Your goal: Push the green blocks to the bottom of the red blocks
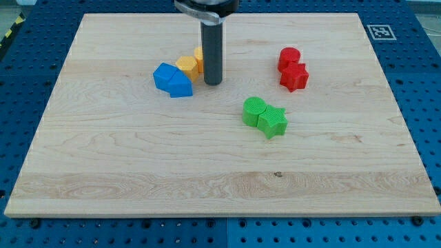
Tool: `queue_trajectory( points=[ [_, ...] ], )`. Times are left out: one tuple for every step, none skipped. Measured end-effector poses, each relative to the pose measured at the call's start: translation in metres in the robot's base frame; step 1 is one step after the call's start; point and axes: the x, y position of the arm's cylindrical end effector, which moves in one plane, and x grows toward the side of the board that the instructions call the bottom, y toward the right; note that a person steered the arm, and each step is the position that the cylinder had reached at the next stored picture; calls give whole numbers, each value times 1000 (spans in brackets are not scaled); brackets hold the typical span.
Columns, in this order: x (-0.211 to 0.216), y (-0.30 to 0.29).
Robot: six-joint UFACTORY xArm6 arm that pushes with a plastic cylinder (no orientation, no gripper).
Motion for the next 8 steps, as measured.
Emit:
queue_trajectory(
  points=[
    [13, -11],
    [34, -11],
    [52, -11],
    [64, 3],
    [62, 25],
    [56, 38],
    [62, 44],
    [67, 44]
  ],
)
